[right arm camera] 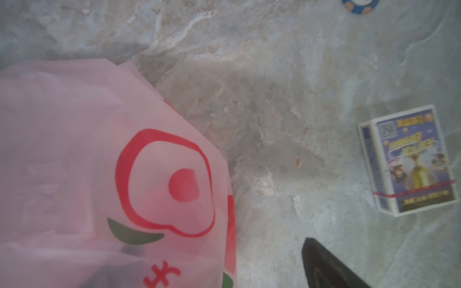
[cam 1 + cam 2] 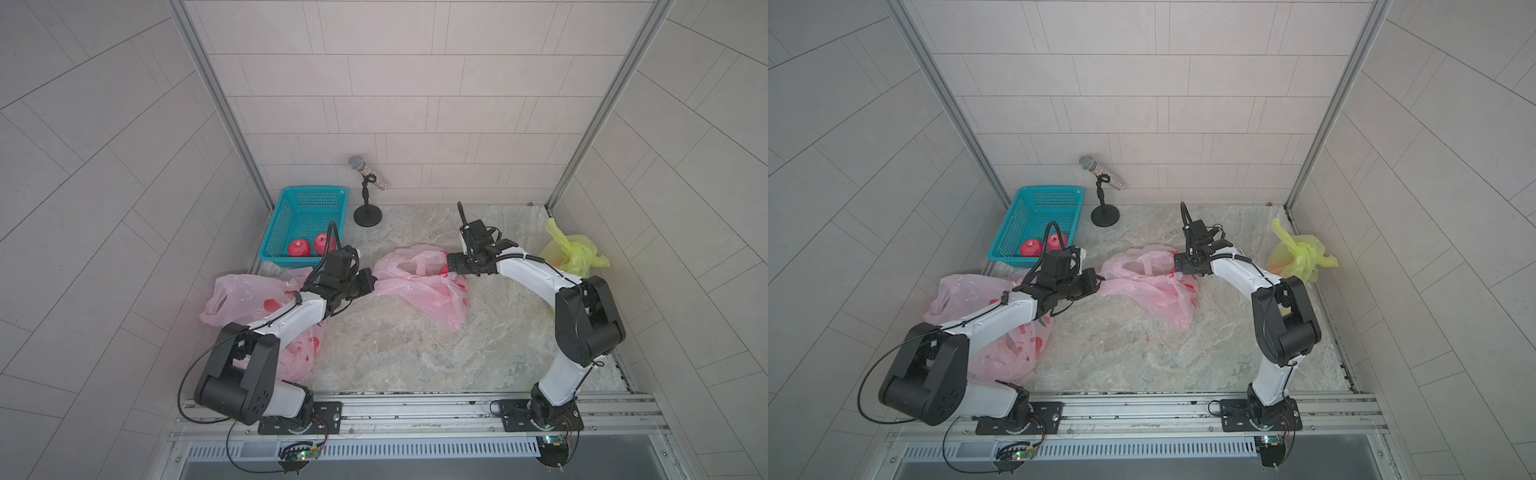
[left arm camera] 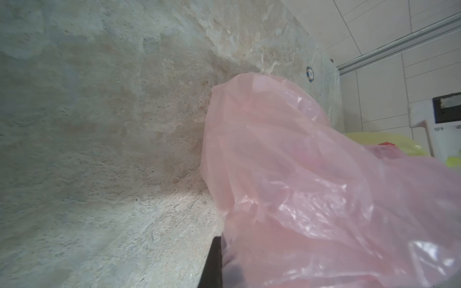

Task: Untie the knot of a plastic bag & take out the apple
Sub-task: Adjust the plastic bag at the center of the board.

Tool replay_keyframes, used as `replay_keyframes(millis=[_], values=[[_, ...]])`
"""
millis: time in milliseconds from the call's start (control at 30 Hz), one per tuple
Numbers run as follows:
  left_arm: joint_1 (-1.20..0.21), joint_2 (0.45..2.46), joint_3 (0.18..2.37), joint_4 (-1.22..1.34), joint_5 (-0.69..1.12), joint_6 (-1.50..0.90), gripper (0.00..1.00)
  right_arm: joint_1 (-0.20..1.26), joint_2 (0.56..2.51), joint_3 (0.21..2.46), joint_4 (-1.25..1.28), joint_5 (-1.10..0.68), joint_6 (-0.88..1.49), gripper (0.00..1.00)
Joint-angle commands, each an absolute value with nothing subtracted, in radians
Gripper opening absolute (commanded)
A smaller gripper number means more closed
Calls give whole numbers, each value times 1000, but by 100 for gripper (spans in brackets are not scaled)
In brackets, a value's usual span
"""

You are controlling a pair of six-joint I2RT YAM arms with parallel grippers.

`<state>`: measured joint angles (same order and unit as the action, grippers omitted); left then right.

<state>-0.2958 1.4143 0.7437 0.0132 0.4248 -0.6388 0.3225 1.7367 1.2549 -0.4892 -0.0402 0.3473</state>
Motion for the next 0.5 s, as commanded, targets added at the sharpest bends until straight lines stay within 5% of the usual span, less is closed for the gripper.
replay_keyframes(millis=[0, 167, 467], values=[[-219, 1423, 769, -146, 311, -581, 2, 237, 1710, 1217, -544, -40, 355, 100], [-167, 1429, 743, -119, 329, -589, 2, 159, 1736, 1157, -517, -204, 361, 98], [-169, 1511, 702, 0, 377, -587, 4, 128, 1798, 1121, -474, -229, 363, 99]])
